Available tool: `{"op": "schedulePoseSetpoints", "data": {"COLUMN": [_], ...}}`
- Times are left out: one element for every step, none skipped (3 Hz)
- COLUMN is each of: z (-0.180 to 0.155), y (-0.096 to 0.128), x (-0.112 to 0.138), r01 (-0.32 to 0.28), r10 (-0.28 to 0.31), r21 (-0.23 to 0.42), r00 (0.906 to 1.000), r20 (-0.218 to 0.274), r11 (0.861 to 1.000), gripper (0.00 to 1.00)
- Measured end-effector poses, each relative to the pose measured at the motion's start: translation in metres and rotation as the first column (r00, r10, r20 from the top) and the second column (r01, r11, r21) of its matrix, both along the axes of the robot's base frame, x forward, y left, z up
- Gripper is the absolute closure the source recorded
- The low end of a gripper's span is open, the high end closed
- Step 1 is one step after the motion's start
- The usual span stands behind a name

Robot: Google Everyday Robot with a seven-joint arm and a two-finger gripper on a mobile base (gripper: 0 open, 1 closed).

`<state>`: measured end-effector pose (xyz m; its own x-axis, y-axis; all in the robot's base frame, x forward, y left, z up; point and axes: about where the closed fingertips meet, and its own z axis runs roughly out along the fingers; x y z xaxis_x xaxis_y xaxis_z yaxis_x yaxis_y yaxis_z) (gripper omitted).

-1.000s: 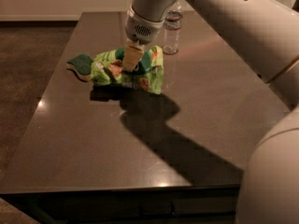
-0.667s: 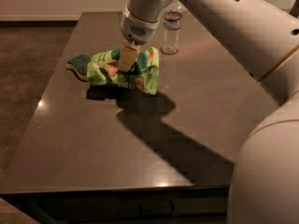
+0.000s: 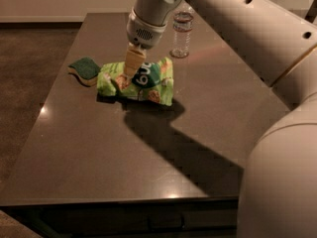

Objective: Move green rice chip bag near sponge

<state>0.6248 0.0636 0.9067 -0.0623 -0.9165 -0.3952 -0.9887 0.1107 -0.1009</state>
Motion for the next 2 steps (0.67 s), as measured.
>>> {"op": "schedulePoseSetpoints", "data": {"z": [-0.0015,-0.0015], "y": [0.0014,0.0014], "x": [0.0004,0.0004], "r01": [-0.001,-0.001], "r10": [0.001,0.001], "r21": [0.000,0.000], "r00": [1.0000,1.0000], "r20": [-0.001,-0.001], "r11": [1.000,1.000], "gripper": [0.00,0.00]}}
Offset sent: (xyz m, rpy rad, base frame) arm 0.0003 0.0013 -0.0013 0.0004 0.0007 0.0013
